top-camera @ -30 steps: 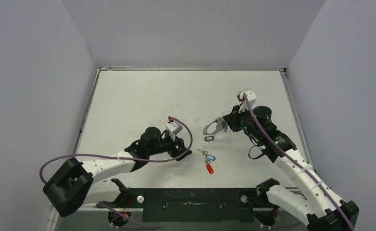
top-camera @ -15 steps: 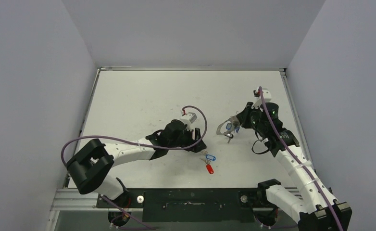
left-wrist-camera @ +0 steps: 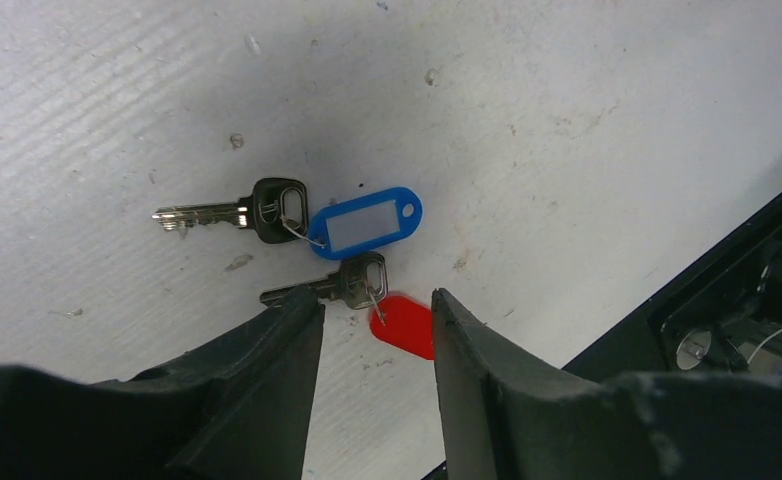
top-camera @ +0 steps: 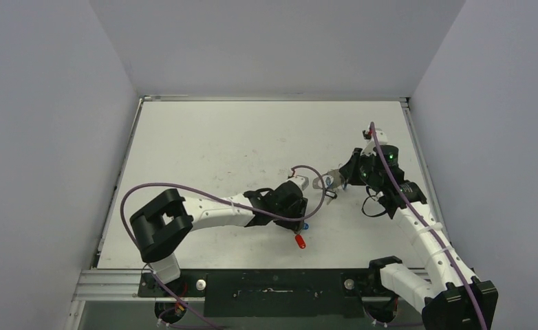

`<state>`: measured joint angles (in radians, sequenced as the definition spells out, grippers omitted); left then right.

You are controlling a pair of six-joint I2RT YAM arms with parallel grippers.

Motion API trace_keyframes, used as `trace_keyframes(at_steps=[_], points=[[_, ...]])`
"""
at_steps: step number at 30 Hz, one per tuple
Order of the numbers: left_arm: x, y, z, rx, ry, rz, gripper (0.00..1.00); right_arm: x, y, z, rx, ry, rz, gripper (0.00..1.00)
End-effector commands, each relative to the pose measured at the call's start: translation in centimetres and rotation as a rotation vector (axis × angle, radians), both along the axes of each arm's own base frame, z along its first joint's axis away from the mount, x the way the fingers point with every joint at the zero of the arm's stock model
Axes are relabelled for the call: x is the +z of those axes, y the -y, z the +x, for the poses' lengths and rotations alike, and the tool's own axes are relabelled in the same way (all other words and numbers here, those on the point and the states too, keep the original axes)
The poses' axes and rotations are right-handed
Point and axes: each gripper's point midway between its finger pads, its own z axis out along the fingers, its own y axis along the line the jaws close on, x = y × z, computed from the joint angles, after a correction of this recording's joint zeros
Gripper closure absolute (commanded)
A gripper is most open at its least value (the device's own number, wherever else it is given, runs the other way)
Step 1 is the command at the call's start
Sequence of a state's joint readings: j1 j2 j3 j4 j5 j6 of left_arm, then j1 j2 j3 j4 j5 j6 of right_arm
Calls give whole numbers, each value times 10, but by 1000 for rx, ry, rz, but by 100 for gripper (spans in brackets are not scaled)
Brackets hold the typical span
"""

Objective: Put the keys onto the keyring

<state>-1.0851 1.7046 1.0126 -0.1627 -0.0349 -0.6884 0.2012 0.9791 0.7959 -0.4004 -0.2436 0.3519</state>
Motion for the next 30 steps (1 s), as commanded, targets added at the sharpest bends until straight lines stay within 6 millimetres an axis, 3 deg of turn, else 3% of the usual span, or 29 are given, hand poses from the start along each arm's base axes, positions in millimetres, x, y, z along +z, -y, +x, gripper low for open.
trace_keyframes(at_steps=[1, 7, 13, 20, 25, 30], points=[[-4, 1, -1, -14, 19, 99, 62, 6, 2, 4, 3, 23, -2, 100], [-11, 11, -9, -48, -3, 99, 73, 3, 2, 2, 14, 17, -9, 100], [-16, 10, -11, -54, -15, 124, 75, 2, 1, 2, 21, 11, -7, 100], [-21, 9, -14, -62, -28, 124, 96, 1, 0, 2, 34, 3, -11, 100], [-9, 5, -9, -48, 4, 109, 100, 2, -2, 1, 51, 4, -11, 100], [8, -12, 2, -16, 35, 84, 100, 4, -5, 0, 77, 6, -13, 100]])
